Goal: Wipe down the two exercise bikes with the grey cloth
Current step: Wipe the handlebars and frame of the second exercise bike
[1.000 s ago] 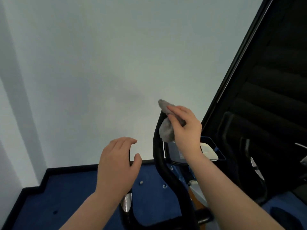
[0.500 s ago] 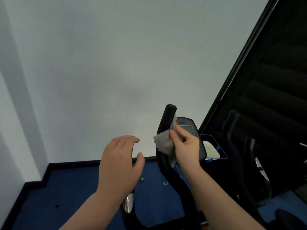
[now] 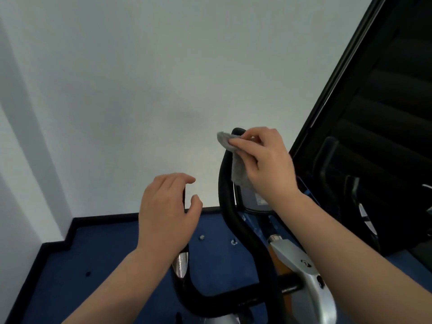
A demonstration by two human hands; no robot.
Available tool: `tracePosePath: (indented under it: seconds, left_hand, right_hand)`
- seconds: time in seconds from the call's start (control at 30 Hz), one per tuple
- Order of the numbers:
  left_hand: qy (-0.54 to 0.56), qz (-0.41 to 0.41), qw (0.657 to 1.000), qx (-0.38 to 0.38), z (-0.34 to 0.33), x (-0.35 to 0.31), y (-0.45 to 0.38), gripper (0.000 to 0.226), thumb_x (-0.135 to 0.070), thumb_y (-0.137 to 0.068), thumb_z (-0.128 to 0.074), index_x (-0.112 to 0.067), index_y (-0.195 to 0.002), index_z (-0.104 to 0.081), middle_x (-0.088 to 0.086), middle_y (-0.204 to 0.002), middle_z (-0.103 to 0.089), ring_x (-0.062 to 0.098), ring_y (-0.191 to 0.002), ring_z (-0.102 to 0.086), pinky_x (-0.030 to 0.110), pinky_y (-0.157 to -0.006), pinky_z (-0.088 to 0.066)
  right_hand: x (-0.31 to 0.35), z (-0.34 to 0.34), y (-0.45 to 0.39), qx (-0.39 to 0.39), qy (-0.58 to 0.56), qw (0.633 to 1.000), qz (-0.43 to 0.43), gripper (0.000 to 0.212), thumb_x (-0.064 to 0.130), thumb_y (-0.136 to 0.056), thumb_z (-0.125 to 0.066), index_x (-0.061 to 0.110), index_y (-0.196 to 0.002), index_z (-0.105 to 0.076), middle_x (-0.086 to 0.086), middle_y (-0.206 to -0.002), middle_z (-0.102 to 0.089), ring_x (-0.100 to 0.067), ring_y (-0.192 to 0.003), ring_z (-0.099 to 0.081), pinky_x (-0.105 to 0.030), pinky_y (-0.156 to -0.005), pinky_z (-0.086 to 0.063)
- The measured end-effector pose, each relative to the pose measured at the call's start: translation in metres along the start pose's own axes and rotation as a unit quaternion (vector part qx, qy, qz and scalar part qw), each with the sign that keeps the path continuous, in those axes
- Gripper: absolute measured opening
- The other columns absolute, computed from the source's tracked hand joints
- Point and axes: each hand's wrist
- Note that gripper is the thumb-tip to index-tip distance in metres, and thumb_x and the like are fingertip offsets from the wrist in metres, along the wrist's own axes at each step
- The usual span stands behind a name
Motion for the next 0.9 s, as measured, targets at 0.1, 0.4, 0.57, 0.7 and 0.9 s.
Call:
tracePosePath:
  seconds: [0.1,0.4,0.57,0.7,0.9]
  left_hand:
    - [-0.001,-0.004,1.000,-0.003,0.000,0.000,-0.001,0.028,-0.023,-0.078,-0.053,-0.017,-0.104,-0.064,-0.008,-0.102,-0.066,0.015,-0.103,-0.054,0.028,-0.092,-0.036]
    - [0.002,0.000,1.000,-0.011,-0.001,0.001,-0.002,0.026,-0.020,-0.079,-0.056,-0.016,-0.103,-0.065,-0.006,-0.102,-0.067,0.015,-0.103,-0.054,0.024,-0.091,-0.033]
    - [0.010,0.008,1.000,-0.015,-0.001,0.000,-0.001,0.026,-0.022,-0.080,-0.054,-0.016,-0.103,-0.064,-0.007,-0.101,-0.066,0.016,-0.104,-0.053,0.025,-0.092,-0.034]
    - [0.010,0.005,1.000,-0.012,-0.002,-0.001,-0.001,0.026,-0.021,-0.079,-0.055,-0.015,-0.103,-0.064,-0.006,-0.100,-0.067,0.017,-0.104,-0.054,0.029,-0.093,-0.037]
    - [0.013,0.006,1.000,-0.021,-0.004,0.000,-0.001,0.025,-0.019,-0.079,-0.057,-0.015,-0.102,-0.065,-0.005,-0.098,-0.067,0.018,-0.102,-0.054,0.028,-0.092,-0.036]
  right_hand:
    - [0.002,-0.016,0.003,0.022,0.025,0.999,-0.017,0.019,0.016,-0.091,-0.060,0.016,-0.108,-0.070,-0.010,-0.110,-0.055,-0.026,-0.097,-0.052,-0.043,-0.060,-0.052]
    - [-0.005,0.003,0.043,0.267,-0.077,0.960,-0.035,0.022,0.011,-0.091,-0.059,0.019,-0.108,-0.072,-0.003,-0.102,-0.054,-0.013,-0.087,-0.052,-0.020,-0.076,-0.041]
    - [0.005,0.004,0.005,0.210,-0.004,0.977,0.039,0.022,0.014,-0.091,-0.058,0.020,-0.108,-0.071,-0.001,-0.102,-0.058,-0.015,-0.088,-0.053,-0.029,-0.071,-0.044]
    - [0.014,-0.029,0.005,0.213,0.146,0.964,0.066,0.038,-0.003,-0.079,-0.059,0.012,-0.114,-0.060,-0.005,-0.114,-0.052,-0.024,-0.102,-0.043,-0.033,-0.056,-0.043]
    - [0.000,-0.009,0.046,0.254,-0.023,0.967,0.017,0.025,0.002,-0.085,-0.060,0.014,-0.106,-0.068,-0.004,-0.108,-0.056,-0.025,-0.093,-0.053,-0.036,-0.073,-0.049]
Point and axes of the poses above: each hand's wrist, its own y-axis away from the middle knuckle, its own z-axis out of the back of the hand, x = y × z
